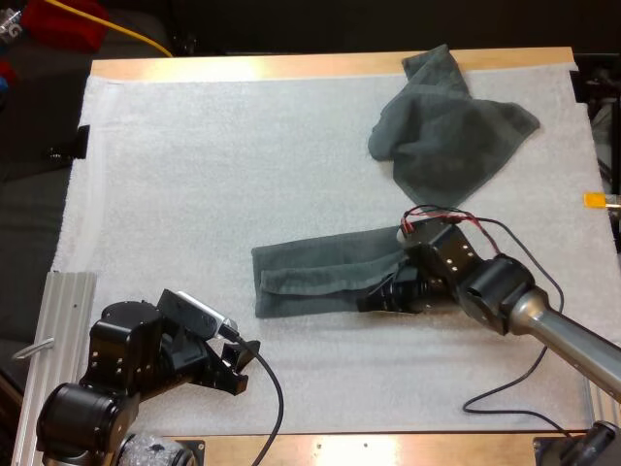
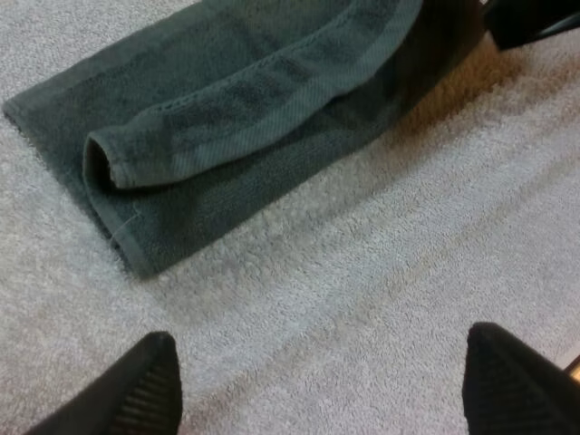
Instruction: Pick towel from pile, fold and stack
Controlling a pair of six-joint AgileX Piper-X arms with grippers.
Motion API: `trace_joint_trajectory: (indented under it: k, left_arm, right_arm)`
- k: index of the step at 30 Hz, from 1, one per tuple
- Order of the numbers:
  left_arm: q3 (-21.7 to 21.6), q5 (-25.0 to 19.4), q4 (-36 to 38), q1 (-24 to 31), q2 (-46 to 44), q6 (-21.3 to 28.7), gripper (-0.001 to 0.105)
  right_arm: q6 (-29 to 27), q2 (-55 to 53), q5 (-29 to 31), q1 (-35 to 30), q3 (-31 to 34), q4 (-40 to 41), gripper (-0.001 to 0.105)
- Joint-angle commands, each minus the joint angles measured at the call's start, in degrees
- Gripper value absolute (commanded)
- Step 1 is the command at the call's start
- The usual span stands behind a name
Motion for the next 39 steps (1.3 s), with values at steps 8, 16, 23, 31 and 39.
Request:
trace_joint_trajectory:
  k: [8,16,23,31,39]
  left_arm:
    - [-0.33,0.60,-0.01,-0.21,-0.16,-0.03,0.063]
    - [-0.33,0.60,-0.01,-0.21,-0.16,-0.03,0.063]
    - [-0.33,0.60,-0.01,-0.21,-0.16,-0.03,0.063]
    - [-0.33,0.60,-0.01,-0.21,-0.16,-0.03,0.063]
    - [-0.33,0.68,-0.01,-0.21,-0.16,-0.03,0.063]
  right_arm:
    - [-0.72,4.60,-3.27,0.19,-0.55,-0.97,0.001]
    - [-0.59,8.67,-5.70,0.19,-0.55,-2.78,0.001]
    - [0.01,11.48,-6.61,0.19,-0.55,-5.31,0.001]
    - [0.31,14.61,-6.52,0.19,-1.71,-6.68,0.001]
    - [0.31,18.42,-6.19,0.19,-4.10,-6.96,0.001]
